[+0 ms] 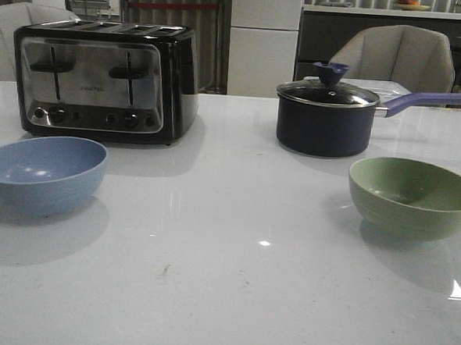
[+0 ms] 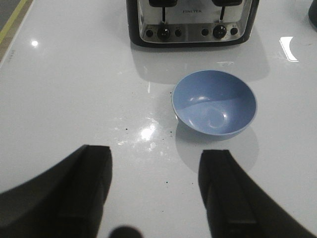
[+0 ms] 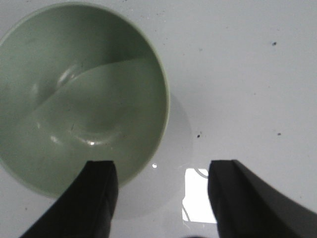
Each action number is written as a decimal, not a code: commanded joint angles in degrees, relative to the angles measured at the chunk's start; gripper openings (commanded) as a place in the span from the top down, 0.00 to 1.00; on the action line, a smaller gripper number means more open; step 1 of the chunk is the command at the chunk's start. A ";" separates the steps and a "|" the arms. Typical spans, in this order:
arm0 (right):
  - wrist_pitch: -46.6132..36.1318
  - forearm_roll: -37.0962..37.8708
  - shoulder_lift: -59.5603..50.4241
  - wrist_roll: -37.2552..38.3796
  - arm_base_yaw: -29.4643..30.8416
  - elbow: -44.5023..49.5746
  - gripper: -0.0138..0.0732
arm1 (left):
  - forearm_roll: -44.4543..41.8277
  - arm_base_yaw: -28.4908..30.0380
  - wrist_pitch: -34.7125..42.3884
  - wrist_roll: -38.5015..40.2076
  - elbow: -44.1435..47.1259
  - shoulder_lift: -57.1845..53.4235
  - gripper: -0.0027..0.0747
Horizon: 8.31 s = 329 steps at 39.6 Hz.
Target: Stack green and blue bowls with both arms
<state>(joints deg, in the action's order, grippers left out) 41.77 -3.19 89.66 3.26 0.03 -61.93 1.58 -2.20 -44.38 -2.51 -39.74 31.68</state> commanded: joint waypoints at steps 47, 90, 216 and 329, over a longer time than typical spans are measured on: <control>1.31 0.38 5.34 -3.26 -5.32 -13.15 0.73 | 0.29 -0.55 4.24 0.58 -1.64 0.54 0.38; -5.58 -11.23 15.95 -3.26 -26.91 -13.15 0.40 | 0.29 -0.55 4.24 0.58 -1.64 0.54 0.38; 5.88 0.25 -54.28 -7.74 -26.98 18.76 0.36 | 9.32 -0.55 0.99 -2.20 -36.38 70.40 0.24; 5.93 0.25 -54.28 -7.74 -26.98 18.76 0.36 | 12.86 -29.35 -12.68 -14.01 -55.04 79.35 0.39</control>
<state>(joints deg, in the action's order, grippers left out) 51.26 -3.29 35.41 -4.17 -26.92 -41.59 14.51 -31.32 -58.28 -17.07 -93.00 115.43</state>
